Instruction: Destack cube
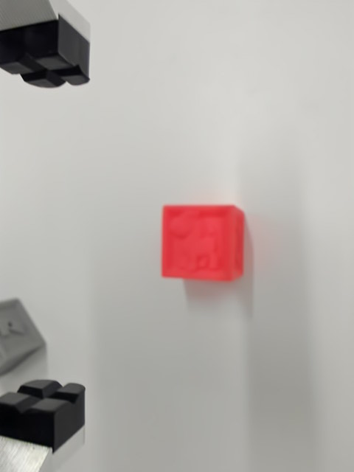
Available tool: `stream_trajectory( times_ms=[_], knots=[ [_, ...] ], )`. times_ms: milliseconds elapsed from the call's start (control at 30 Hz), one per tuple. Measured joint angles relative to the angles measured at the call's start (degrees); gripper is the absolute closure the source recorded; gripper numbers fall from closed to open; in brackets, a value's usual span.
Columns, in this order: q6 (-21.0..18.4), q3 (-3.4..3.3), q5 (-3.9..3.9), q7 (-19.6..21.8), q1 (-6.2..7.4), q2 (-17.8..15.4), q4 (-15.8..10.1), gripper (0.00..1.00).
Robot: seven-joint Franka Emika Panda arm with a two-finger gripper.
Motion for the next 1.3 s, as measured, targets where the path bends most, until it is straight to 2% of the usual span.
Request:
stream_trajectory(
  times_ms=[333,767,1300],
  knots=[
    [-5.10,0.00,-0.12,0.12,0.00,-3.03,2.10,0.00],
    [-9.83,0.00,-0.23,0.21,0.00,-5.18,4.61,0.00],
    [-11.90,0.00,-0.26,0.25,0.00,-6.01,5.84,0.00]
  ],
)
